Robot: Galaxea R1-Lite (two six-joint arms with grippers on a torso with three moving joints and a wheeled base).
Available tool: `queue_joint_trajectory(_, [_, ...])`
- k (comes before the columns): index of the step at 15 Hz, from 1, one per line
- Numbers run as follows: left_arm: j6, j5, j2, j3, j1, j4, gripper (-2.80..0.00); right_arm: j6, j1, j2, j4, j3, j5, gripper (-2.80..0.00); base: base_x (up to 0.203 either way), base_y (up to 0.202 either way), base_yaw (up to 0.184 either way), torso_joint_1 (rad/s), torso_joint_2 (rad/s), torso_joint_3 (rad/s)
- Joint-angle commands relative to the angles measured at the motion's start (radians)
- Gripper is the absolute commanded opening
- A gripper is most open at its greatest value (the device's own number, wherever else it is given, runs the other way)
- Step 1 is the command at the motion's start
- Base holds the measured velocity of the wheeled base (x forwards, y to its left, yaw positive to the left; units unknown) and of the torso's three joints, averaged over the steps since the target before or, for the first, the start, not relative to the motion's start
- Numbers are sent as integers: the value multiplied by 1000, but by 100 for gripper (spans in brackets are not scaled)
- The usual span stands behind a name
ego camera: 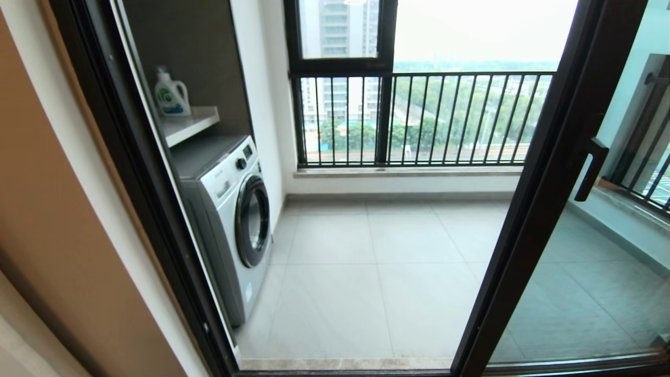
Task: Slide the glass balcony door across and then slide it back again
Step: Close the slid door
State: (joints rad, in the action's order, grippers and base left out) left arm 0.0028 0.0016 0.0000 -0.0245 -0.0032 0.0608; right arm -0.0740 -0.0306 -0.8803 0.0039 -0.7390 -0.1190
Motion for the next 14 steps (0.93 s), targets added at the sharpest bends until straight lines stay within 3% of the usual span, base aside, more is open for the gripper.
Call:
queue_joint_trajectory(1, [0, 0, 0, 0, 0, 1, -280, -3, -14, -114, 80, -66, -126, -280, 0, 0, 0, 0, 0, 0])
queue_joint_trajectory(2, [0, 1, 0, 0, 0, 1, -280, -3, -18, -106, 145, -86, -182, -280, 0, 0, 0, 0, 0, 0])
queue_joint_trajectory(6, [0, 0, 0, 0, 0, 1, -280, -5, -107, -116, 171, -97, -181, -280, 0, 0, 0, 0, 0, 0])
queue_joint_trajectory(14, [0, 0, 0, 0, 0, 0, -280, -1, -292, -389, 21, -191, -138, -280, 0, 0, 0, 0, 0, 0])
